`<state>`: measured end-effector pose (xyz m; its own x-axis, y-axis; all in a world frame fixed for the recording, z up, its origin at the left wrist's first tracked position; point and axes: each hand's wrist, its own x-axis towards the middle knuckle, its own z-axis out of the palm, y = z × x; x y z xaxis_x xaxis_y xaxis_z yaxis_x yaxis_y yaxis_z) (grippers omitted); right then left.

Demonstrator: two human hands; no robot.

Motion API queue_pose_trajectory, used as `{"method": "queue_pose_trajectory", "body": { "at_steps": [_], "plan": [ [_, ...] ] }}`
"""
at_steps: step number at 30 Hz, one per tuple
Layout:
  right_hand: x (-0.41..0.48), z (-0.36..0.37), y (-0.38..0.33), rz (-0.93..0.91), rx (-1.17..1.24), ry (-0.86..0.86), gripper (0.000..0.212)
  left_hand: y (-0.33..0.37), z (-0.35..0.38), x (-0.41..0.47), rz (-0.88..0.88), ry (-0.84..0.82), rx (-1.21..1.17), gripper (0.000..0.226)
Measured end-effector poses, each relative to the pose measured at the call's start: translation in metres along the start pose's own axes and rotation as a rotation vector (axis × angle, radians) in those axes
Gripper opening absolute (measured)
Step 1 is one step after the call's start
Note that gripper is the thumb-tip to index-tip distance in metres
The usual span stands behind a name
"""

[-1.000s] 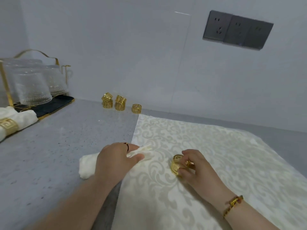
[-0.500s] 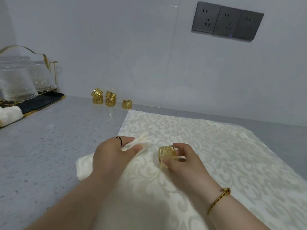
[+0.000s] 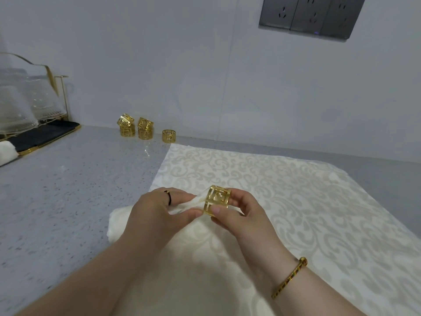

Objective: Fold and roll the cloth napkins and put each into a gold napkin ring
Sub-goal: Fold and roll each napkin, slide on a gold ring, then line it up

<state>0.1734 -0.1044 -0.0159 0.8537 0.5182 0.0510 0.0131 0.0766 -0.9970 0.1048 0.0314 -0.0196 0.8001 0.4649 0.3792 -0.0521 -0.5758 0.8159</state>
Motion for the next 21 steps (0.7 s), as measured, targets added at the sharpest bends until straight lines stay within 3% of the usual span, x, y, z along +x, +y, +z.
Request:
{"method": "queue_pose_trajectory", "body": {
  "at_steps": [8, 13, 18, 21],
  "plan": [
    [0.004, -0.019, -0.013, 0.044, -0.273, -0.282, 0.036, -0.002, -0.001, -0.004, 0.073, -0.213, 0.117, 0.037],
    [0.007, -0.019, -0.009, 0.054, -0.258, -0.285, 0.038, -0.001, 0.000, -0.001, 0.034, -0.238, 0.125, 0.039],
    [0.005, -0.012, 0.000, 0.058, -0.192, -0.244, 0.036, -0.003, 0.004, -0.001, -0.009, -0.313, 0.168, 0.063],
    [0.004, -0.007, 0.004, 0.068, -0.188, -0.229, 0.034, 0.001, 0.009, -0.003, 0.005, -0.279, 0.255, 0.079]
  ]
}}
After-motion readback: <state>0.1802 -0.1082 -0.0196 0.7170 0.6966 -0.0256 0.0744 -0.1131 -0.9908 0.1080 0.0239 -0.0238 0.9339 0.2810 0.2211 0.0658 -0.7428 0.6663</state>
